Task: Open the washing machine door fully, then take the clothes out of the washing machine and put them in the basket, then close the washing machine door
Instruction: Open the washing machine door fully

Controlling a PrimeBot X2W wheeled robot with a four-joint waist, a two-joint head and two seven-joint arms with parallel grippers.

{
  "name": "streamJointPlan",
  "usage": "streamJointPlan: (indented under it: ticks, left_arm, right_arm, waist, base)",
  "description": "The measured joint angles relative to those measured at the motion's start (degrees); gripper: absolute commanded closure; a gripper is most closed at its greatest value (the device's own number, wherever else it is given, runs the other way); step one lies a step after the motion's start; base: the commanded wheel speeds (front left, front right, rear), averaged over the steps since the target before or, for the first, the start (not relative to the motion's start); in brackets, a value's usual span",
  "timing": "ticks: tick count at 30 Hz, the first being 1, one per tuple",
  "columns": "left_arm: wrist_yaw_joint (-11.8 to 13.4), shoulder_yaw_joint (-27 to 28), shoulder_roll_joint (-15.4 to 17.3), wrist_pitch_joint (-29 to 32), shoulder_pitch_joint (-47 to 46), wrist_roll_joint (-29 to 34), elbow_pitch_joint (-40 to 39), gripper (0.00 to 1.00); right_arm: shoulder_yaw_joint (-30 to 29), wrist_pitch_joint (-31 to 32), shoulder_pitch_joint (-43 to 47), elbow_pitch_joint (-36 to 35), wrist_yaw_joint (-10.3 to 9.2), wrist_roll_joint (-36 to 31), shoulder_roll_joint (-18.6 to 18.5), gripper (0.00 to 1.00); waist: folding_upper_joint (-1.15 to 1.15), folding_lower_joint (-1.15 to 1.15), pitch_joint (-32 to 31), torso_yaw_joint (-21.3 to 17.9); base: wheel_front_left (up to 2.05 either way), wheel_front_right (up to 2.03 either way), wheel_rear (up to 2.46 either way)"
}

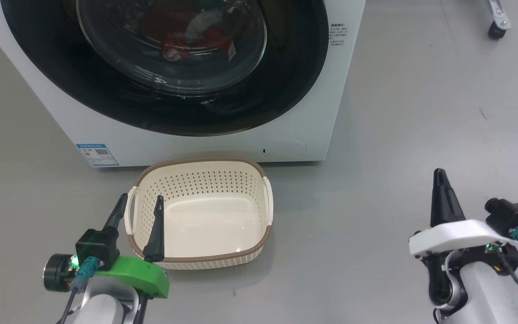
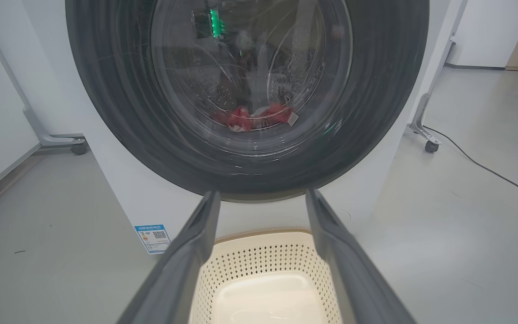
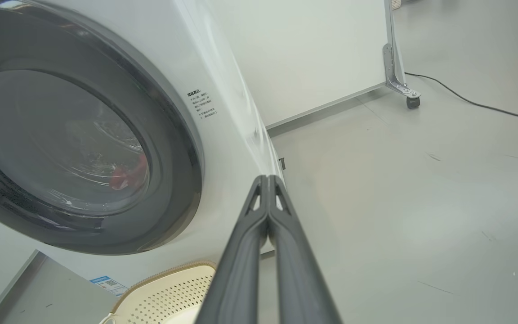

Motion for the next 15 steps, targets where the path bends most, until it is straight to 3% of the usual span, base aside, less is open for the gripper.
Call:
streamJointPlan:
  ticks: [8, 15]
  left_arm:
    - [-0.49, 0.07, -0.34, -0.14, -2.92, 1.11, -2.58, 0.0]
    - [-0.55, 0.33, -0.92, -0.16, -6.38, 1.59, -5.13, 0.0]
  right_arm:
    - [-6.12, 3.53, -8.93, 0.43, 2.69, 14.8, 0.33, 1.0]
    - [-9.72, 10.03, -17.33, 0.66, 3.52, 27.8, 0.34, 1.0]
  waist:
    - [0.0, 0.0, 5.12, 1.94]
    - [0.0, 0.0, 9.72, 3.37]
  base:
    - [0.0, 0.0, 0.0]
    - [0.0, 0.0, 0.0]
